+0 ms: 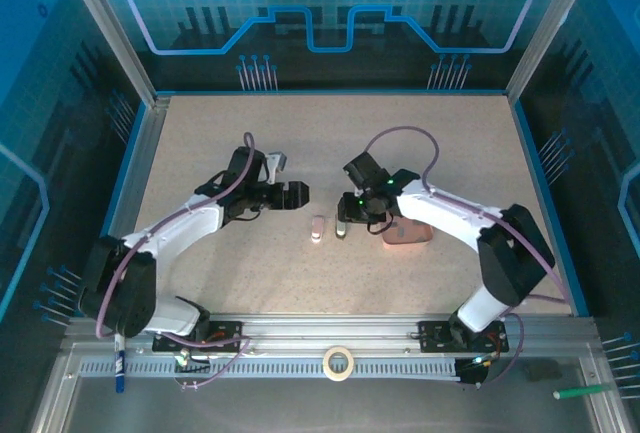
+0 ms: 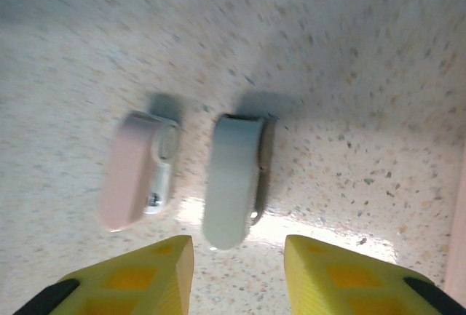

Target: Load the staples into the stapler

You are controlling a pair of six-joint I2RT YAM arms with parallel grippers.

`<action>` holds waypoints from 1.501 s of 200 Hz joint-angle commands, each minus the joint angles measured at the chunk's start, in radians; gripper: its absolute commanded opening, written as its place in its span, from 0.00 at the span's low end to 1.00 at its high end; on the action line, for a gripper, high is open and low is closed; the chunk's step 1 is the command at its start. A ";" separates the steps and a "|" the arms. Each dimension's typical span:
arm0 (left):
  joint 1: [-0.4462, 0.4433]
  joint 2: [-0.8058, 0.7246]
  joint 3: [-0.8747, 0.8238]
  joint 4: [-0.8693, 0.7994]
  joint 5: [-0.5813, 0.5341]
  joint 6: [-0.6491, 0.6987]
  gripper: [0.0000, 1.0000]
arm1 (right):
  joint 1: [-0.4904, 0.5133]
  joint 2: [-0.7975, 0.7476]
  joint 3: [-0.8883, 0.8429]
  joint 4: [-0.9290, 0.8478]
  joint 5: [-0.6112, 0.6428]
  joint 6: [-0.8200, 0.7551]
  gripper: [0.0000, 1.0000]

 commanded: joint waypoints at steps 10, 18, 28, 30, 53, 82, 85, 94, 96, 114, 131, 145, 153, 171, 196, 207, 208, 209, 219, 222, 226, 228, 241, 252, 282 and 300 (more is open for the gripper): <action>0.010 -0.106 0.008 -0.002 -0.108 0.044 0.89 | -0.016 -0.110 0.030 -0.021 0.036 -0.070 0.40; 0.010 -0.128 0.003 0.002 -0.125 0.049 0.90 | -0.028 -0.129 0.021 -0.015 0.031 -0.076 0.40; 0.012 -0.153 -0.005 0.005 -0.143 0.054 0.90 | -0.042 -0.152 0.011 -0.011 0.019 -0.085 0.40; 0.013 -0.159 -0.006 0.005 -0.147 0.055 0.90 | -0.045 -0.157 0.009 -0.012 0.018 -0.087 0.40; 0.017 -0.219 -0.029 0.010 -0.210 0.072 0.92 | -0.074 -0.217 -0.016 -0.002 0.032 -0.146 0.42; 0.025 -0.314 -0.105 0.070 -0.386 0.129 0.99 | -0.136 -0.328 -0.063 0.014 0.166 -0.276 0.56; 0.026 -0.326 -0.113 0.082 -0.413 0.136 0.99 | -0.145 -0.341 -0.071 0.020 0.180 -0.290 0.57; 0.031 -0.364 -0.154 0.127 -0.494 0.158 0.99 | -0.174 -0.377 -0.106 0.058 0.216 -0.348 0.61; 0.030 -0.370 -0.163 0.138 -0.511 0.165 0.99 | -0.180 -0.388 -0.115 0.072 0.223 -0.361 0.63; 0.036 -0.443 -0.272 0.273 -0.675 0.219 0.99 | -0.252 -0.468 -0.208 0.202 0.261 -0.474 0.98; 0.043 -0.495 -0.382 0.407 -0.786 0.261 0.99 | -0.321 -0.540 -0.331 0.378 0.276 -0.569 1.00; 0.051 -0.519 -0.464 0.514 -0.829 0.312 0.99 | -0.386 -0.591 -0.431 0.522 0.240 -0.651 1.00; 0.055 -0.517 -0.520 0.592 -0.850 0.341 0.99 | -0.425 -0.615 -0.491 0.599 0.213 -0.684 1.00; 0.078 -0.484 -0.619 0.745 -0.862 0.379 0.99 | -0.526 -0.641 -0.615 0.765 0.151 -0.705 1.00; 0.116 -0.431 -0.673 0.816 -0.811 0.381 0.99 | -0.638 -0.622 -0.713 0.901 0.091 -0.689 1.00; 0.130 -0.399 -0.696 0.865 -0.775 0.385 0.99 | -0.666 -0.598 -0.748 0.948 0.080 -0.687 1.00; 0.131 -0.396 -0.699 0.872 -0.771 0.386 0.99 | -0.668 -0.596 -0.751 0.953 0.079 -0.687 1.00; 0.132 -0.391 -0.701 0.878 -0.769 0.386 0.99 | -0.670 -0.593 -0.753 0.956 0.078 -0.688 1.00; 0.148 -0.352 -0.724 0.966 -0.754 0.394 0.99 | -0.687 -0.561 -0.778 1.005 0.065 -0.689 1.00; 0.150 -0.340 -0.726 0.986 -0.755 0.398 0.99 | -0.691 -0.553 -0.785 1.017 0.062 -0.689 1.00; 0.153 -0.329 -0.728 1.006 -0.747 0.403 0.99 | -0.696 -0.537 -0.794 1.037 0.059 -0.689 1.00; 0.156 -0.324 -0.729 1.013 -0.741 0.404 0.99 | -0.699 -0.528 -0.798 1.048 0.056 -0.688 1.00; 0.190 -0.267 -0.716 1.060 -0.686 0.407 0.99 | -0.707 -0.472 -0.828 1.138 0.048 -0.686 1.00; 0.208 -0.211 -0.698 1.101 -0.648 0.434 0.99 | -0.711 -0.416 -0.836 1.211 0.042 -0.684 1.00; 0.271 -0.023 -0.686 1.342 -0.539 0.394 0.99 | -0.714 -0.299 -0.799 1.323 0.013 -0.684 1.00; 0.277 0.112 -0.656 1.396 -0.525 0.391 0.99 | -0.715 -0.241 -0.737 1.280 -0.028 -0.669 1.00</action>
